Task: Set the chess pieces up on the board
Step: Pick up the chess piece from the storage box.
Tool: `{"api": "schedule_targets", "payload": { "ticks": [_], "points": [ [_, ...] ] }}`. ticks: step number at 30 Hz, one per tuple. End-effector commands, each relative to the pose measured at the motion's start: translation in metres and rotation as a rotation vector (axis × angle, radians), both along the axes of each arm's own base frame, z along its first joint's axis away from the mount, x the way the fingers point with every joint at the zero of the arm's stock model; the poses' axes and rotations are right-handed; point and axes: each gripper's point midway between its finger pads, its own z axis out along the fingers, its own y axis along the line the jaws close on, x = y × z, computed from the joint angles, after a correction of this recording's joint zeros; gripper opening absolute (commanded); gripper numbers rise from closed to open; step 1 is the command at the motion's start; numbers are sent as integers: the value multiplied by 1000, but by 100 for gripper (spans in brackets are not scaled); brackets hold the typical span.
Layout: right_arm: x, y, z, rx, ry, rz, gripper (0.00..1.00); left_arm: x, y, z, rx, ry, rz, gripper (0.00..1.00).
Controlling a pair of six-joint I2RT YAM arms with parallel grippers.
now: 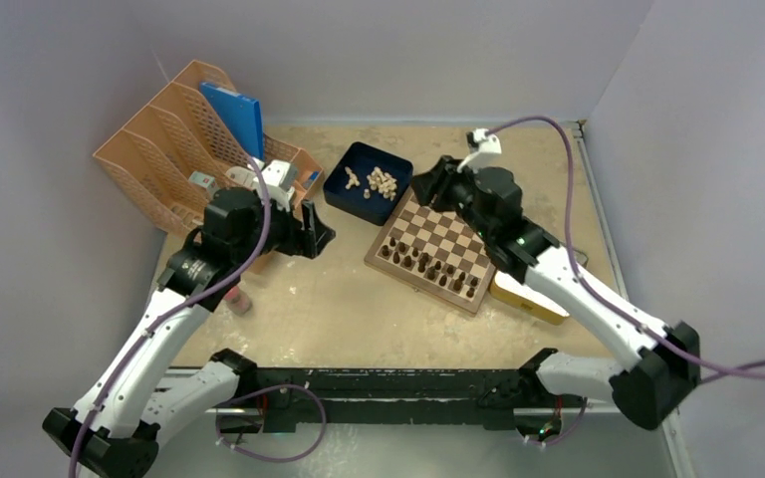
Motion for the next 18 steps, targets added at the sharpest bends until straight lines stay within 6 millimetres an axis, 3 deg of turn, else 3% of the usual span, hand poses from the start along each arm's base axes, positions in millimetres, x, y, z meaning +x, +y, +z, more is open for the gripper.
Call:
{"api": "schedule_targets", "payload": {
  "ticks": [1, 5, 11, 18],
  "points": [
    [46, 12, 14, -80, -71, -56, 46, 11, 16, -37, 110, 7, 63, 76],
    [85, 32, -24, -181, -1, -71, 44, 14, 22, -61, 182, 39, 69, 75],
    [130, 51, -72, -318, 52, -86, 39, 10, 25, -68, 173, 31, 75, 78],
    [168, 70, -107, -408, 74, -89, 37, 2, 30, -47, 132, -41, 90, 80]
  ]
}}
